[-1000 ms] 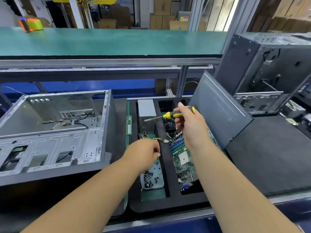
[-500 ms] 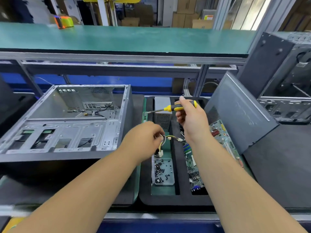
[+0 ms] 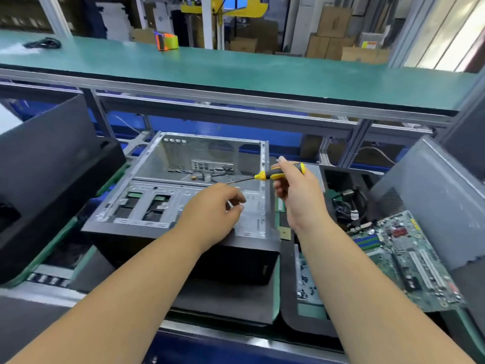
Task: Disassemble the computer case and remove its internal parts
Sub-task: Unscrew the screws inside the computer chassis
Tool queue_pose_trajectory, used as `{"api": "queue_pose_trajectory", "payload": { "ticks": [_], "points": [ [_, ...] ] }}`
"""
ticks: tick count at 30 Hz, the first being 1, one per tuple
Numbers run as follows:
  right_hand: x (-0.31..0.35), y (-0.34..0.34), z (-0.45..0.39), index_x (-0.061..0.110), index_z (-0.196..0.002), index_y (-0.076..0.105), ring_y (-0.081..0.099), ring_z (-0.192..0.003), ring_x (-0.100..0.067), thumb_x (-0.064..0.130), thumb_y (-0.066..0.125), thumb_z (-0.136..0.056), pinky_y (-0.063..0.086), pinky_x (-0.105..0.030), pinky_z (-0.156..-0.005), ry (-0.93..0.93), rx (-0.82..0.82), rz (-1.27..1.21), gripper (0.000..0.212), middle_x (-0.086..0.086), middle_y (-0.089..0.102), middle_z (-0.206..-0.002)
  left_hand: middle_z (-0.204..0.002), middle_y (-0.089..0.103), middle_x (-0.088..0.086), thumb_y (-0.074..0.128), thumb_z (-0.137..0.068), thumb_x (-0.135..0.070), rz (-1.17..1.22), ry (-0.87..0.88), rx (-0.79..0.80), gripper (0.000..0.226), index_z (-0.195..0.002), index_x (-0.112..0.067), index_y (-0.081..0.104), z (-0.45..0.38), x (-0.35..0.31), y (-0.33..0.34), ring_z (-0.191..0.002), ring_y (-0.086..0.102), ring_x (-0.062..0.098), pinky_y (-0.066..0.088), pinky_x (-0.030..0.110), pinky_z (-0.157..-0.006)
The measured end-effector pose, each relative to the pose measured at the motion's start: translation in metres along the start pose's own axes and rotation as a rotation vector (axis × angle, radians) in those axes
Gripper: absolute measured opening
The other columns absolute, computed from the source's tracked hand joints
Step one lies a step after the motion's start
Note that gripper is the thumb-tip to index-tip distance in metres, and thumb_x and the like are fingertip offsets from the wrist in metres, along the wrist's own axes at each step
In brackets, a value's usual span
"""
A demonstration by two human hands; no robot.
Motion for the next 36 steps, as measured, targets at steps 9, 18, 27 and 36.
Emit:
{"api": "queue_pose_trajectory", "payload": {
  "ticks": [9, 18, 27, 36],
  "points": [
    [-0.015, 0.118, 0.01, 0.015, -0.085, 0.067, 0.052, -0.058, -0.007, 0.033, 0.062, -0.094, 0.043, -0.024, -0.058, 0.023, 0.091, 0.052, 0.022, 0.004, 0.063, -0.064, -0.093, 0.062, -0.012, 0.063, -0.09, -0.026, 0.049, -0.103, -0.078, 0.01, -0.097, -0.03, 0.068, 0.016, 0.094, -0.077, -0.087, 0.057, 0.006, 0.049, 0.03, -0.082],
    [-0.033, 0.191, 0.012, 0.017, -0.083, 0.061, 0.053, -0.057, -0.004, 0.034, 0.061, -0.094, 0.045, -0.017, -0.053, -0.012, 0.148, 0.173, 0.02, 0.002, 0.073, -0.075, -0.095, 0.049, -0.008, 0.074, -0.075, -0.026, -0.056, -0.331, -0.229, 0.023, -0.084, -0.028, 0.053, 0.032, 0.175, -0.116, -0.091, 0.053, 0.019, 0.047, 0.038, -0.078],
    [-0.048, 0.23, 0.015, 0.019, -0.078, 0.063, 0.054, -0.064, -0.014, 0.044, 0.063, -0.089, 0.048, -0.037, -0.068, -0.07, 0.237, 0.459, 0.027, 0.0, 0.071, -0.075, -0.111, 0.042, -0.013, 0.078, -0.07, -0.047, -0.053, -0.348, -0.067, 0.04, -0.103, -0.04, 0.056, 0.035, 0.212, -0.115, -0.108, 0.042, 0.012, 0.042, 0.031, -0.088],
    [-0.05, 0.239, 0.017, 0.024, -0.078, 0.062, 0.053, -0.056, -0.001, 0.043, 0.062, -0.091, 0.044, -0.026, -0.059, -0.135, 0.268, 0.62, 0.024, 0.015, 0.065, -0.063, -0.11, 0.039, -0.018, 0.076, -0.074, -0.042, 0.039, -0.321, -0.064, 0.037, -0.103, -0.045, 0.052, 0.036, 0.218, -0.111, -0.108, 0.04, 0.008, 0.038, 0.027, -0.085]
  ]
}}
Point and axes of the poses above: each hand's wrist, its own z-axis away from the middle knuckle, its own y-axis out of the palm, x = y × z, the point moved 2 cm from there along -z, towards the middle knuckle
